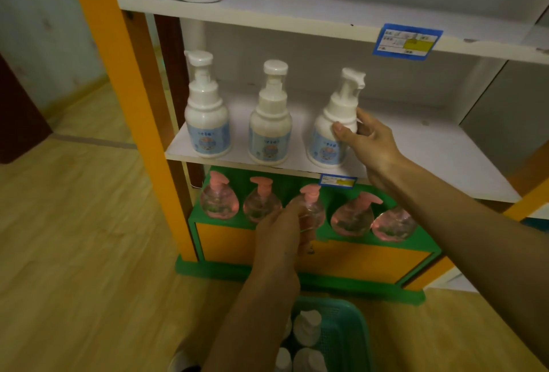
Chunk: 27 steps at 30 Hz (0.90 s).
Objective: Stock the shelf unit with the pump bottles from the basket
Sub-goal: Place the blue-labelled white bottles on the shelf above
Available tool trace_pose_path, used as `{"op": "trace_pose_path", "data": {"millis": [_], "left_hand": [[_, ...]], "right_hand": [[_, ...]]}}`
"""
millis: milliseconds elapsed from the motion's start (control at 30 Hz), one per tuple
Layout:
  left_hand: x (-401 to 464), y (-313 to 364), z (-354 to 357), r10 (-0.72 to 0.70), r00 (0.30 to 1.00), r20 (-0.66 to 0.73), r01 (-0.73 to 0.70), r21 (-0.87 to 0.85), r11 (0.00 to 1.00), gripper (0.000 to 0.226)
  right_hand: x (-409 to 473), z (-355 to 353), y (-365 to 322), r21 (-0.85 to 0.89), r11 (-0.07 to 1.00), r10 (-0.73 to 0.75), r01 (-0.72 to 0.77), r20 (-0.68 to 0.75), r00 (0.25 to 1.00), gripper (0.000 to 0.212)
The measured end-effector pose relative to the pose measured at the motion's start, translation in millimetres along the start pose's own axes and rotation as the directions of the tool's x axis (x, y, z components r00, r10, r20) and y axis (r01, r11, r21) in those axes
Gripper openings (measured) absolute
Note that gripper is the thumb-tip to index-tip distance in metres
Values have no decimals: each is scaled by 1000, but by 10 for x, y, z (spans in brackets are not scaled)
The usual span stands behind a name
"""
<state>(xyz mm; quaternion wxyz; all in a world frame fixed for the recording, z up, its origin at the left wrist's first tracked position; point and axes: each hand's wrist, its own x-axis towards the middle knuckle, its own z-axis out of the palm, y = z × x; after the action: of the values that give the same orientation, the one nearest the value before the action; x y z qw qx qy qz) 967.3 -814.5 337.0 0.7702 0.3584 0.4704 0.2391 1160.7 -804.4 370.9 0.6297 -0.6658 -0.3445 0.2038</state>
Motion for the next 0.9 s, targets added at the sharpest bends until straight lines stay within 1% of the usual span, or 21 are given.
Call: {"op": "trace_pose_path", "data": {"millis": [100, 300, 400, 467, 500, 567, 600, 667, 767, 833, 900], "left_hand": [[17, -20, 29, -2, 1000, -8, 2, 12, 1000, 9], [31, -75, 84, -8, 1000, -5, 8, 25, 1000, 16], [8, -60, 68, 2, 1000, 3, -2, 10, 1000, 11], [0, -44, 35, 7, 1000, 0, -7, 8, 1000, 13], [4, -39, 14, 7, 1000, -8, -7, 9, 1000, 15], [18, -42, -34, 9, 1000, -18, -8, 22, 1000, 13], [28, -51, -55, 9, 1000, -17, -9, 34, 999, 11], [22, -78, -83, 9, 1000, -14, -8, 61, 998, 7], [-5, -170, -103, 29, 1000, -10, -27, 117, 993, 13], [-36, -273, -109, 45, 999, 5, -46, 180, 983, 15], [-60, -421, -121, 57, 998, 6, -56, 258, 964, 13]], "right_hand": [[-1, -3, 2, -8, 1000, 4, -4, 30, 1000, 48], [-23, 6, -16, -20, 1000, 14, -13, 53, 998, 47], [-38, 2, -48, -62, 998, 13, -10, 48, 999, 48], [-77, -24, -61, -106, 994, 9, -4, 51, 999, 50], [-117, -42, -57, -136, 991, 8, -3, 37, 999, 52], [-249, -97, -31, -200, 980, 9, -19, -52, 999, 54], [-341, -137, -11, -225, 974, -13, -11, -105, 994, 51], [-585, -234, 42, -250, 967, -95, 48, -182, 979, 38], [-992, -412, 168, -276, 954, -183, 117, -230, 956, 20], [-1232, -540, 335, -296, 949, -177, 108, -218, 960, 13], [-1440, -652, 538, -304, 951, -125, 62, -193, 973, 9]]}}
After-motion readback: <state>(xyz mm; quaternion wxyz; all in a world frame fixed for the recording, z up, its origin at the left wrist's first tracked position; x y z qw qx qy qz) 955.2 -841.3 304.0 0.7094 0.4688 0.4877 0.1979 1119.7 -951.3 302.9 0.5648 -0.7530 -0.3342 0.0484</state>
